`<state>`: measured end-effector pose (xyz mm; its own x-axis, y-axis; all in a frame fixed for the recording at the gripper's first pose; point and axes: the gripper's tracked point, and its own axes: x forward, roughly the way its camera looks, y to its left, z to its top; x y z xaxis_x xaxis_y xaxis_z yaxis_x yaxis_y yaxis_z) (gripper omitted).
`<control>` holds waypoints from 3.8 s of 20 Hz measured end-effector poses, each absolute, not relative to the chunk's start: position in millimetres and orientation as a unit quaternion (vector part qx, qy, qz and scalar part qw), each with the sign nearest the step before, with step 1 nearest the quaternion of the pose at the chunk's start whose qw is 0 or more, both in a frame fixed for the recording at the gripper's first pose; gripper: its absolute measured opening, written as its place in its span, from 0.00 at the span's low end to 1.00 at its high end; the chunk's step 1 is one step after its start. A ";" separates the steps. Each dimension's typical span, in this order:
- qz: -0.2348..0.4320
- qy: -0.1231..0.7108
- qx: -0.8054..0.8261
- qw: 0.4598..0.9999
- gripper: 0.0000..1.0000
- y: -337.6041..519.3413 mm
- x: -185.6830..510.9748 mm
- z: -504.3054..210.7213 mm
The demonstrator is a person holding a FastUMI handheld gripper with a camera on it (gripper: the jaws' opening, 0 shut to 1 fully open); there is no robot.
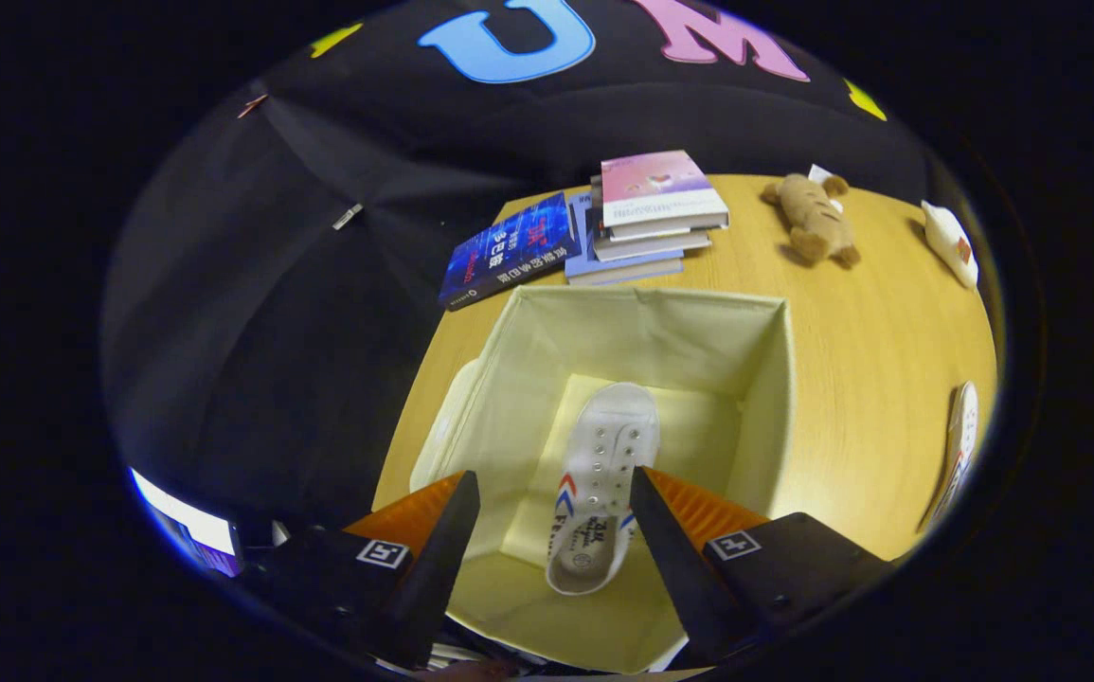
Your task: Open the storage box then place both shoes into the box .Put the left shoe in first, then the right shoe, with the right side of both shoes facing outward in a uniform manner.
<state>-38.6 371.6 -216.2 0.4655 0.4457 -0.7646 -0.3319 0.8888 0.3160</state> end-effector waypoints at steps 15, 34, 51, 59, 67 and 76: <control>0.159 0.390 -0.016 0.907 0.99 109.4 -30.5 -170.7; 0.021 0.490 -0.058 0.869 0.99 -155.9 -44.0 -314.2; 0.036 0.552 0.040 0.832 0.40 -141.9 -45.4 -363.5; 0.006 0.565 0.058 0.823 0.07 -142.9 -46.1 -356.5; -0.020 0.545 0.129 0.828 0.07 -96.4 -48.9 -283.3; 0.016 0.493 0.195 0.848 0.07 50.4 -48.7 -176.8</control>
